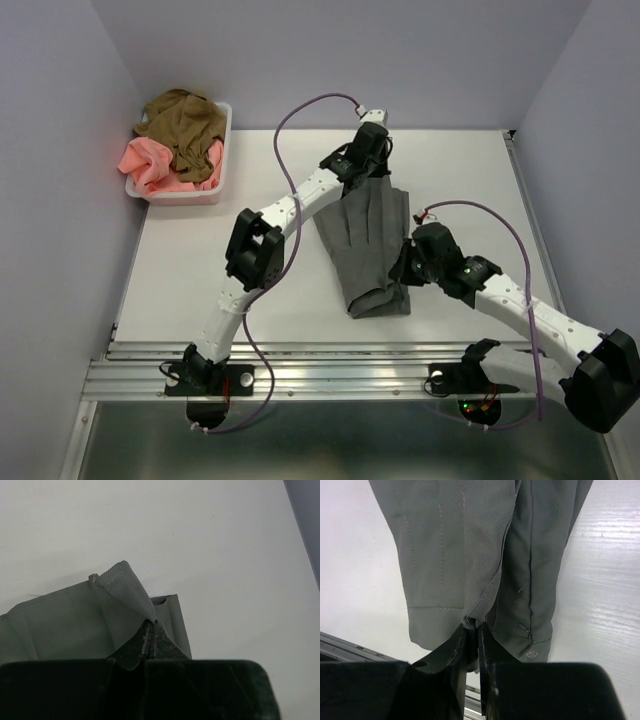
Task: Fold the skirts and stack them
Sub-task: Fold the skirt
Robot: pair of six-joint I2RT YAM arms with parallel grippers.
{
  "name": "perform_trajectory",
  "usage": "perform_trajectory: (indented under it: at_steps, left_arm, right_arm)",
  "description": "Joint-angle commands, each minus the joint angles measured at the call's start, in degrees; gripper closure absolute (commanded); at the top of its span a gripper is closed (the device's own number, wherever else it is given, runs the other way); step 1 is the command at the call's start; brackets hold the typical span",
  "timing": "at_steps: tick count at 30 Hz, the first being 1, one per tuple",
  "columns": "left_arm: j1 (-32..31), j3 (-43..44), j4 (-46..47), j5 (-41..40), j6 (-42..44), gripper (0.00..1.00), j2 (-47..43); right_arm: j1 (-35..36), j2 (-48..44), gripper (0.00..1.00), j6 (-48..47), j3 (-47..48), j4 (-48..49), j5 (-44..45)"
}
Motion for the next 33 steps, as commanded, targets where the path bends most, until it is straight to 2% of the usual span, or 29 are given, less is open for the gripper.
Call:
perform_trajectory:
  at_steps: [1,8,17,20,23,27,28,29,30,31,33]
  left_arm:
    - [-0.9,3.4,4.4,2.3,1.2,1.00,1.5]
    - [-1.6,4.9,4.7,3.9,0.0,1.00,5.8]
    - [-3.0,5.8,6.6,7.4,0.0,1.00,9.5]
    - [-3.3,5.8,6.7,7.7,0.0,1.00,10.0]
    - [-3.5,6.0,6.9,10.2,0.1,0.84,10.4]
    - [-3.6,6.3,7.5,12.9,0.3,0.64,9.6]
    - [-3.7,6.5,7.8,13.3,0.4,0.61,9.4]
    - [-3.7,6.8,7.9,13.7,0.5,0.55,8.9]
    - [-3.9,7.1,8.3,13.9,0.6,0.44,7.9]
    - [-4.1,7.2,8.4,14.0,0.8,0.38,7.3]
    - [-4.2,7.2,8.6,13.9,1.5,0.29,5.1]
  right_arm:
    - [-1.5,-0.5,0.99,1.4,-1.4,-0.7,-1.0]
    - [-3.2,1.1,0.99,2.5,-3.9,-0.7,-1.6]
    - [-3.7,3.0,0.99,5.0,-6.0,-0.5,2.2]
    - [-3.7,3.6,0.96,5.7,-6.7,0.0,2.5]
    - [-3.7,3.5,0.88,6.9,-6.7,-0.2,2.6]
    - [-3.7,0.1,0.69,7.7,-5.4,-0.4,2.2]
    - [-3.7,-0.7,0.59,7.2,-5.0,-0.6,2.5]
    - [-3.7,-1.7,0.57,6.9,-4.5,-1.0,2.8]
    - [-3.7,-3.4,0.49,6.4,-3.1,-1.4,3.6]
    - [-3.7,-4.0,0.44,5.9,-2.2,-2.0,4.1]
    - [-3.7,-5.0,0.31,4.1,-0.4,-3.9,5.7]
